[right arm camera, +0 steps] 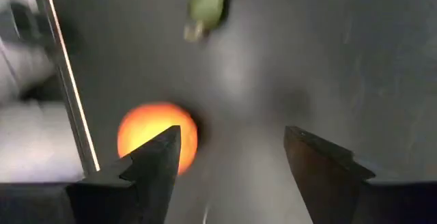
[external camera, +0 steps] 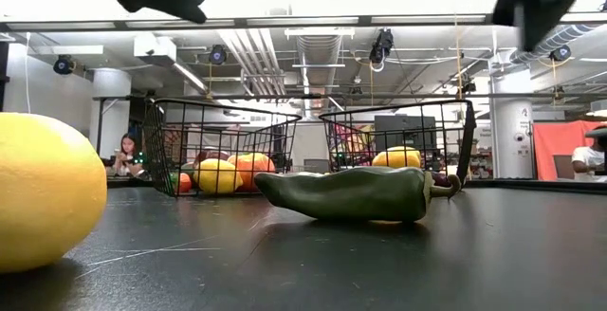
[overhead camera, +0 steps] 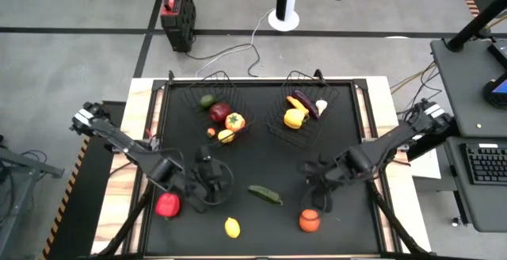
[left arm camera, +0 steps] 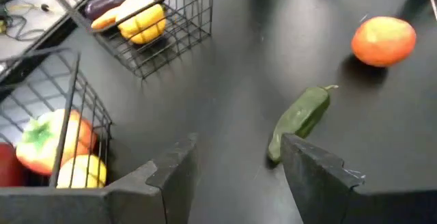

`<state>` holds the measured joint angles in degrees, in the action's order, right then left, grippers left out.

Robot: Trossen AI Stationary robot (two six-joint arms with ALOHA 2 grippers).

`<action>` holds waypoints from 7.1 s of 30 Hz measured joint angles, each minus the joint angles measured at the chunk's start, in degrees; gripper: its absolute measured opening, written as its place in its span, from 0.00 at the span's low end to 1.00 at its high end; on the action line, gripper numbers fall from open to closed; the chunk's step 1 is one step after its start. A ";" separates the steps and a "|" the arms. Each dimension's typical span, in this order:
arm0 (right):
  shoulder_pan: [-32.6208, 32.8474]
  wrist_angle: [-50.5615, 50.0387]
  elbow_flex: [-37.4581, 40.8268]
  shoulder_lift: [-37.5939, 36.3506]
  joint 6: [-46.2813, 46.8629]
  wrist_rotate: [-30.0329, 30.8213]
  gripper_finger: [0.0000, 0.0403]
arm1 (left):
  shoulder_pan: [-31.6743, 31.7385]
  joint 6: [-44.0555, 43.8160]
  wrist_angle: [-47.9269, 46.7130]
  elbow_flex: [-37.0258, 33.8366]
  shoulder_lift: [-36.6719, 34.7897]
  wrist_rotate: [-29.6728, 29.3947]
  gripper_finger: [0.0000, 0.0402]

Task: Sort produce into baskets
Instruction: Put the orange into the left black wire basket, then put green chili pepper into the right black wire basket

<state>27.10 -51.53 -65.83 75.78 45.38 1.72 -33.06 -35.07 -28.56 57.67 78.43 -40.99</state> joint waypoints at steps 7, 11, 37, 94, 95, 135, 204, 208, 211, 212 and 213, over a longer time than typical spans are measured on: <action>6.94 -12.15 -6.81 9.66 -5.31 -2.19 0.59 | -0.11 4.32 -5.08 8.07 7.55 -3.92 0.47; 10.13 -9.70 -7.94 12.63 -10.45 -1.58 0.59 | -0.15 2.55 -10.51 12.03 10.27 -6.70 0.47; 12.62 0.68 -9.93 22.18 2.86 -6.08 0.89 | -0.74 -0.05 -14.50 12.30 12.18 -11.10 0.47; 3.16 6.60 -12.25 16.01 -14.18 11.41 0.80 | -3.59 -0.75 -15.89 14.83 12.22 -11.04 0.39; 2.22 7.84 -12.47 15.95 -16.53 11.97 0.80 | -4.11 -0.74 -16.65 15.62 12.22 -11.22 0.39; -38.06 57.67 -28.19 28.30 -47.58 -1.57 0.80 | -17.92 -34.78 -59.29 28.08 11.78 -28.59 0.39; -41.78 13.91 -66.52 60.20 -49.31 -9.69 0.90 | -18.51 -38.45 -61.46 28.02 -1.81 -30.10 0.39; -41.78 14.04 -67.30 60.18 -49.42 -9.69 0.90 | -18.51 -38.26 -61.46 27.91 -1.81 -30.08 0.39; -41.78 14.08 -68.09 60.10 -49.46 -9.69 0.90 | -18.51 -38.04 -61.46 27.53 -1.81 -30.07 0.39; -41.78 13.99 -68.31 60.01 -49.46 -9.69 0.90 | -18.51 -38.05 -61.44 27.31 -1.81 -30.06 0.39; -41.78 13.65 -68.55 59.82 -49.55 -9.68 0.90 | -18.51 -38.04 -61.43 27.06 -1.81 -30.05 0.39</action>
<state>-14.68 -37.88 -134.39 135.60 -4.16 -7.96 -51.57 -73.11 -90.00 84.73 76.62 -71.05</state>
